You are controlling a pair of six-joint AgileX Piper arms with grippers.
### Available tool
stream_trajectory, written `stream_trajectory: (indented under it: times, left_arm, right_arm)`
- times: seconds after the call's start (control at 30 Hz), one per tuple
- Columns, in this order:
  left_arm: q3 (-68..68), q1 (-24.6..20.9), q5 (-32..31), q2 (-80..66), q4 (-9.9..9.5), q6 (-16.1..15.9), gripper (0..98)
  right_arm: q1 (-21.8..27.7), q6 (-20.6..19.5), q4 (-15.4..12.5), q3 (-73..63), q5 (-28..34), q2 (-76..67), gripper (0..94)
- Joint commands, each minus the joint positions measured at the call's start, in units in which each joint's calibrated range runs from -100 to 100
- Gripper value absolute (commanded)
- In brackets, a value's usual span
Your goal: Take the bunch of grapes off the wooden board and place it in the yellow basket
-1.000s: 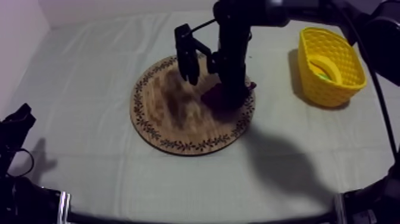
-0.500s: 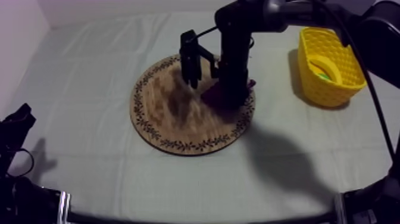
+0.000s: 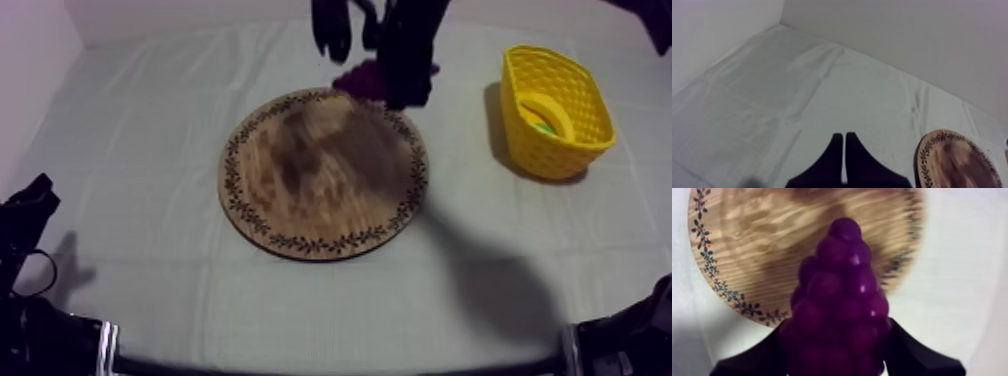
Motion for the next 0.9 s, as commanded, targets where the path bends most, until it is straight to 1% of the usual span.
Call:
stream_trajectory:
  times: [0.0,0.17,0.33,0.53,0.87]
  left_arm:
    - [0.0,0.0,0.0,0.0,0.01,0.0,0.0]
    - [0.0,0.0,0.0,0.0,0.01,0.0,0.0]
    - [0.0,0.0,0.0,0.0,0.01,0.0,0.0]
    - [0.0,0.0,0.0,0.0,0.01,0.0,0.0]
    - [0.0,0.0,0.0,0.0,0.01,0.0,0.0]
  right_arm:
    - [0.4,0.4,-0.5,-4.1,1.9,-2.3,28.5]
    - [2.2,0.3,-0.9,-9.8,5.3,-5.5,28.6]
    - [4.9,-1.6,-0.6,-10.2,6.4,-8.3,28.5]
    - [9.7,-5.4,0.4,-3.2,4.8,-12.4,28.9]
    - [20.2,-10.7,1.6,11.3,0.7,-18.8,29.7]
